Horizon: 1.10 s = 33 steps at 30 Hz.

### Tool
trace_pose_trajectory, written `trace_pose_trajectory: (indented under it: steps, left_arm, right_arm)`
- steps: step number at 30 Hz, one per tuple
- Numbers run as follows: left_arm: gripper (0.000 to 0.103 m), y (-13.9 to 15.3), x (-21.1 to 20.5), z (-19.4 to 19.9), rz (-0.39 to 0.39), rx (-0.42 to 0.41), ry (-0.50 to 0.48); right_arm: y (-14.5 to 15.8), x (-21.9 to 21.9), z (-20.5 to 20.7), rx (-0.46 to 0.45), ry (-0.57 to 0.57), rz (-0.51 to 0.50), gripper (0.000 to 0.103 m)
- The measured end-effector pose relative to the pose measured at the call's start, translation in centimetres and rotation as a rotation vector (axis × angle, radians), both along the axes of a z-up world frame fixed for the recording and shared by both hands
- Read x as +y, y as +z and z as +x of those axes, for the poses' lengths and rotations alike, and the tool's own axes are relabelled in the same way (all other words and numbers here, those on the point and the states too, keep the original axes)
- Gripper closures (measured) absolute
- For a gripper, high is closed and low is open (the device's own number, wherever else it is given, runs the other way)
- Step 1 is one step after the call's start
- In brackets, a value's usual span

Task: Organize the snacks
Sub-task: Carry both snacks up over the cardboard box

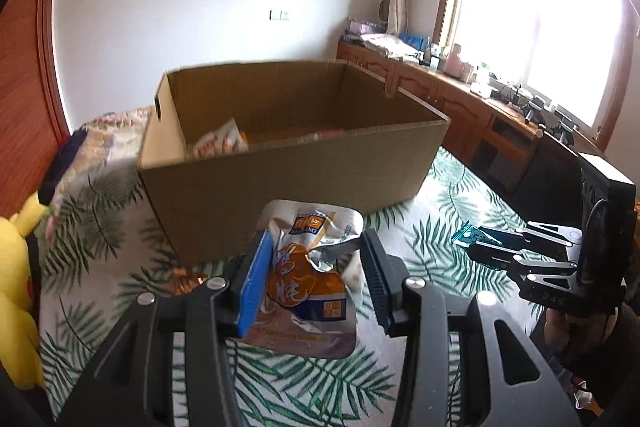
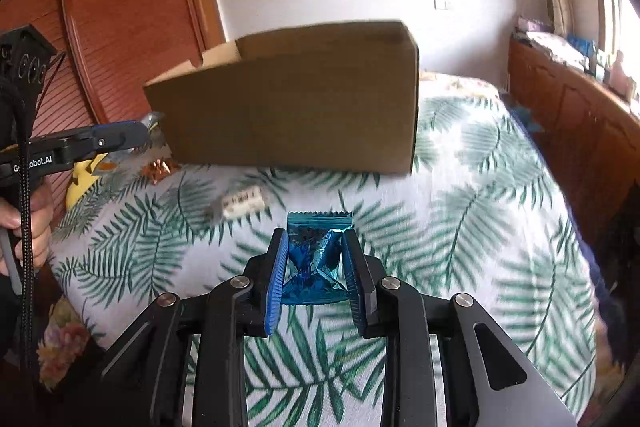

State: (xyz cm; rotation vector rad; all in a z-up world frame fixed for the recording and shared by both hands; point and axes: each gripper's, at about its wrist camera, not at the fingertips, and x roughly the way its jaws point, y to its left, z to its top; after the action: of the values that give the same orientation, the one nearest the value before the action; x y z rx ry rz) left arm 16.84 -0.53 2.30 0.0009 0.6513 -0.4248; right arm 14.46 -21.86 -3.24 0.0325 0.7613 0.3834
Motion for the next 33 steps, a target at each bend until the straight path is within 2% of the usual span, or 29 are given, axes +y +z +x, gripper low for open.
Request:
trace_pose_trajectory:
  steps: [9,33]
  left_arm:
    - [0.059,3.5,0.0,1.6,0.012,-0.077,0.000]
    - [0.059,7.6,0.3,6.7,0.021,-0.160,0.031]
  right_arm:
    - [3.7,0.2,2.5,-0.088,0.016,-0.033,0.077]
    - [9.7,2.9,9.3,-0.202,0.087,-0.078,0.077]
